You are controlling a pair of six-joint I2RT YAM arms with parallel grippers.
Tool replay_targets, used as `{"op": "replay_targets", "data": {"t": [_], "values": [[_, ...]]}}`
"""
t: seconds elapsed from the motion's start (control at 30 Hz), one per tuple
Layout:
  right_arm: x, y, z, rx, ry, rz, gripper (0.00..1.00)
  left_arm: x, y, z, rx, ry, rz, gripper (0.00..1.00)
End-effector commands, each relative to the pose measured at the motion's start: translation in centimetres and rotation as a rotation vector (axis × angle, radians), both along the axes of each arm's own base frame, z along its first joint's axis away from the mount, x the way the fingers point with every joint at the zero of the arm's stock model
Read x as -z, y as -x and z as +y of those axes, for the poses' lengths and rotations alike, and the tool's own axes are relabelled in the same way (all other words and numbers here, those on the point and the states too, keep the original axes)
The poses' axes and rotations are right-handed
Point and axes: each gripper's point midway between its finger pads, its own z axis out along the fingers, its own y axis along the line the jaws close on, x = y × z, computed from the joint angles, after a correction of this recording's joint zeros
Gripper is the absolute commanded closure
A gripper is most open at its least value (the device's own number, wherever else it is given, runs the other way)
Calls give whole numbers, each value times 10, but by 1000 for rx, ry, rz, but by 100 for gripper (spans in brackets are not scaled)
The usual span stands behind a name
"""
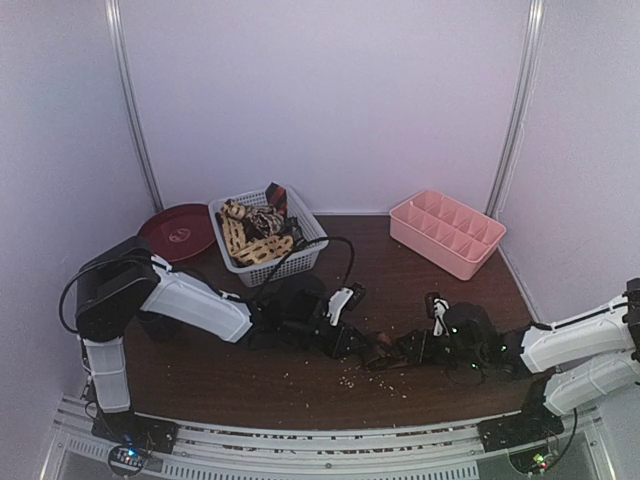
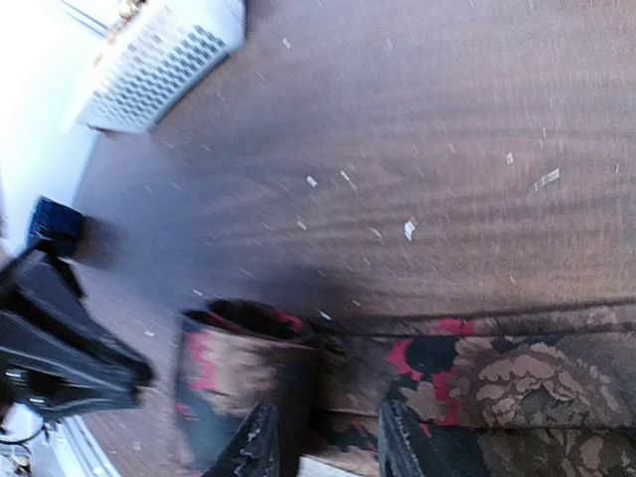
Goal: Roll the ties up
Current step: Roll the tie at the center of the board.
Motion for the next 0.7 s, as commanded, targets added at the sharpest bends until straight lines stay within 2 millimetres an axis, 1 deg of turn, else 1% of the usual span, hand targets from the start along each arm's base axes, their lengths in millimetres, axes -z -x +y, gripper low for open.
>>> {"op": "replay_targets", "data": {"t": [0.0,0.1,0.2,0.27,0.33,0.4,0.47,0.57,0.67], "values": [[-22,-4,-3,43,-45,-28,62,0,1,-7,27,17,-15,88],[-31,0,7,27,-83,-35,55,1,0,-6,19,17,-11,88],[-35,2,19,6,-81,-34,47,1,-1,-6,10,15,-14,88],[-31,2,25,-6,-64,-27,41,0,-2,-6,3,14,-17,88],[-28,2,32,-22,-46,-20,38,1,-3,-5,-6,7,-17,87],[-22,1,34,-25,-11,-11,38,2,-4,-3,-14,-2,-19,87],[-17,0,32,-24,23,-12,41,2,-6,-1,-27,-8,-22,87],[-8,-2,22,-6,77,-22,49,-1,-12,7,-65,-11,-25,87],[-2,-1,15,-12,86,-26,57,-2,-20,19,-100,-15,-25,87]]}}
